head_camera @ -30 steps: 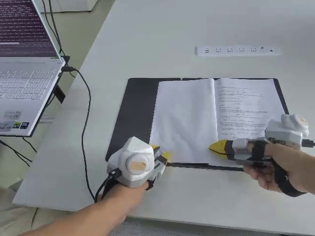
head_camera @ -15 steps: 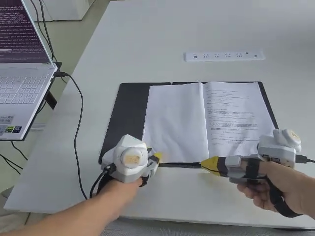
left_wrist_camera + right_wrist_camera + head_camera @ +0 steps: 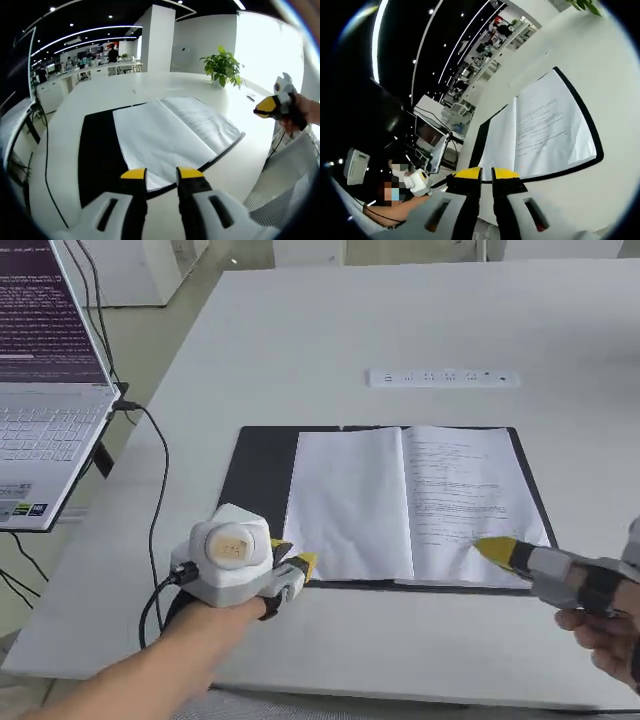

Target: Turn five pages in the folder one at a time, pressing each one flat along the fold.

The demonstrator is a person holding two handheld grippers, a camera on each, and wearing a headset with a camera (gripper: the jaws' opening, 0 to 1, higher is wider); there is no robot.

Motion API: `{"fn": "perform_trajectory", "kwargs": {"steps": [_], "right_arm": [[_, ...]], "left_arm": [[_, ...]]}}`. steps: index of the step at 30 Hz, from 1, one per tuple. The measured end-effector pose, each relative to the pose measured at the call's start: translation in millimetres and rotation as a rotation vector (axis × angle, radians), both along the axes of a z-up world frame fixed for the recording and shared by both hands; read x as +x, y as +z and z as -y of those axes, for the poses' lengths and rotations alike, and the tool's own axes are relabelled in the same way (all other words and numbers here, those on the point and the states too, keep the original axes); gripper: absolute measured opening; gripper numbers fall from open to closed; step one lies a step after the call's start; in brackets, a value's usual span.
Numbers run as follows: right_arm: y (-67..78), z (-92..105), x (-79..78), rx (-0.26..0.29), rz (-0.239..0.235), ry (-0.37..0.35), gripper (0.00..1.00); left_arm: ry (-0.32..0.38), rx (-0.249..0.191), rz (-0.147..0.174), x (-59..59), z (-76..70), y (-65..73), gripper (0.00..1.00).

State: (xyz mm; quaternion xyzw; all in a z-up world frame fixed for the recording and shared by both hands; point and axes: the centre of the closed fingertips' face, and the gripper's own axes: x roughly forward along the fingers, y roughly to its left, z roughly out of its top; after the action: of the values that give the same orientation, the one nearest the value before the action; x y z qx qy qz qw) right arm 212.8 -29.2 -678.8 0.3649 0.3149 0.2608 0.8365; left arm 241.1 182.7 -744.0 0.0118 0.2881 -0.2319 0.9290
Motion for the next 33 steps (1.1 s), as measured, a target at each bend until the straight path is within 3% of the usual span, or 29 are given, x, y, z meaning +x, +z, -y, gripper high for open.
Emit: {"fn": "perform_trajectory", "kwargs": {"steps": [2, 7, 14, 16, 19, 27, 33], "right_arm": [[6.6, 16.2, -4.5, -0.083, 0.040, -0.043, 0.13], [11.2, 42.2, -9.0, -0.218, 0.106, -0.103, 0.23], [19.9, 64.8, -12.2, -0.316, 0.167, -0.159, 0.34], [20.4, 77.1, -12.0, -0.389, 0.199, -0.183, 0.38], [18.4, 85.5, -15.0, -0.418, 0.212, -0.199, 0.42], [3.7, 103.0, -23.7, -0.445, 0.185, -0.205, 0.41], [-1.2, 108.1, -20.3, -0.460, 0.175, -0.196, 0.40]], "left_arm": [[0.007, -0.020, 0.015, -6.5, -2.8, 13.9, 0.25], [0.020, -0.042, 0.048, -16.4, -7.6, 38.3, 0.28], [0.015, -0.038, 0.088, -23.6, -8.2, 64.8, 0.37], [0.012, -0.025, 0.090, -25.1, -8.2, 69.0, 0.44], [0.023, -0.017, 0.096, -28.4, -9.2, 74.9, 0.54], [0.034, 0.021, 0.089, -36.9, -14.7, 71.7, 0.59], [0.045, 0.019, 0.072, -37.3, -15.9, 69.3, 0.59]]}}
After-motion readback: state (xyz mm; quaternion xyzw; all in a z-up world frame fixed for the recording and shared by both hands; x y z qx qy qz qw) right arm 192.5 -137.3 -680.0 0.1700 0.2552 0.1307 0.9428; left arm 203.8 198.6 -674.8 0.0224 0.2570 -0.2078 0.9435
